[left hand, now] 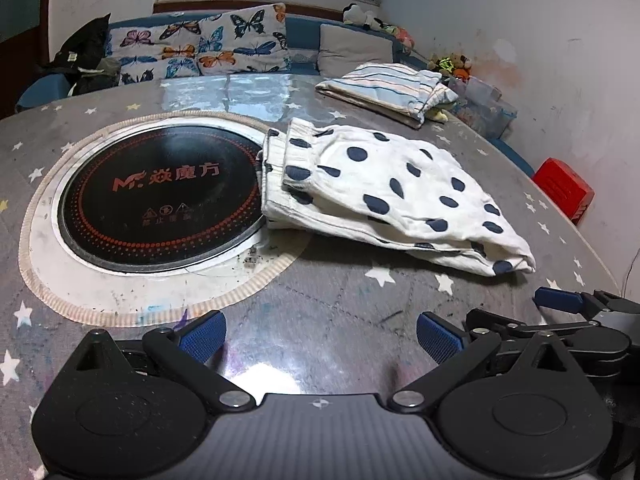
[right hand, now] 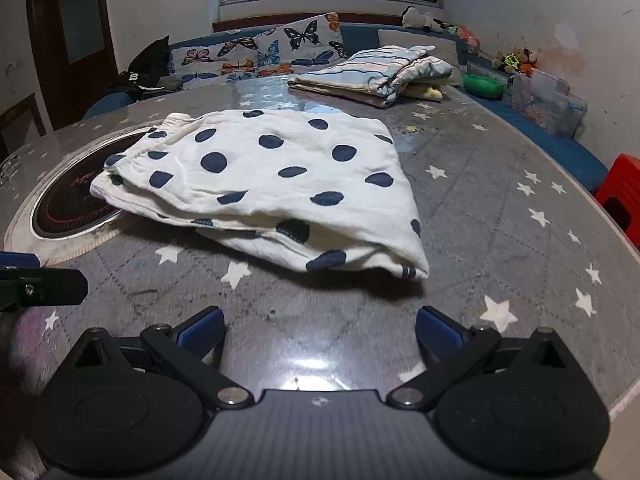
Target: Fold clothes
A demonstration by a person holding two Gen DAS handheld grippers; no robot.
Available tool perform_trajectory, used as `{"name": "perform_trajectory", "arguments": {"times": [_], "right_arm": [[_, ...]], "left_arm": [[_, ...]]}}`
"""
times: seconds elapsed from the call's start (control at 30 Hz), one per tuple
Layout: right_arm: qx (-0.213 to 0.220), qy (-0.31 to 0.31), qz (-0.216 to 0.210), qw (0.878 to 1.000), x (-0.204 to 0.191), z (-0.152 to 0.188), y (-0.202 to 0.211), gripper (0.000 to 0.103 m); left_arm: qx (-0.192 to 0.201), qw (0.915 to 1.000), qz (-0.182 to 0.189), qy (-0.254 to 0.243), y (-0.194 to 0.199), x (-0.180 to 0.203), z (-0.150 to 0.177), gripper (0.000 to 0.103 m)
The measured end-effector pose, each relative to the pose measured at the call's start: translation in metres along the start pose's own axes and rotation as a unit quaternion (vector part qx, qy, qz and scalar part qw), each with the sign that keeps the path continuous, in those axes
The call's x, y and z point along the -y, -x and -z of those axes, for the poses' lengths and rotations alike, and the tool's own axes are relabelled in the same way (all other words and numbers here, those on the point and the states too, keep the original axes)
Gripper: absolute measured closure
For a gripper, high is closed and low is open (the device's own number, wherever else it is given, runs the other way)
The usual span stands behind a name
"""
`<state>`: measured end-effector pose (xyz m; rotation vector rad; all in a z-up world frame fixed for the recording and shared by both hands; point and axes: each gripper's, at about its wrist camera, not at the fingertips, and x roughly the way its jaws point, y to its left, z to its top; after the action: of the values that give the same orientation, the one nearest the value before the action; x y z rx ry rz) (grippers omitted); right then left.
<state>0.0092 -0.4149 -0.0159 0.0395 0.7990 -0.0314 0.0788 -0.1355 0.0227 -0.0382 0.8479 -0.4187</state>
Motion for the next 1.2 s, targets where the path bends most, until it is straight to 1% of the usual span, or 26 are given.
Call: {"name": "perform_trajectory", "arguments": {"times": [0.3, 0.63, 0.9, 1.2], "right_arm": [[0.009, -0.009, 0.005, 1.000, -0.003, 0.008, 0.010, 0.000], [0.027, -0.008, 0.006, 1.000, -0.006, 0.012, 0.025, 0.000], [0.034, -0.008, 0.004, 0.999, -0.008, 0.013, 0.032, 0.000], [0.038, -0.008, 0.002, 0.999, -0.011, 0.015, 0.036, 0.000]], "left_arm": [[0.004, 0.9995, -0.015, -0.027, 0.010, 0.011, 0.008, 0.000], [0.028, 0.9973, -0.032, -0.060, 0.028, 0.026, 0.013, 0.000], [0.038, 0.9963, -0.033, -0.069, 0.035, 0.033, 0.019, 0.000], [0.038, 0.9964, -0.031, -0.069, 0.034, 0.034, 0.022, 0.000]]}}
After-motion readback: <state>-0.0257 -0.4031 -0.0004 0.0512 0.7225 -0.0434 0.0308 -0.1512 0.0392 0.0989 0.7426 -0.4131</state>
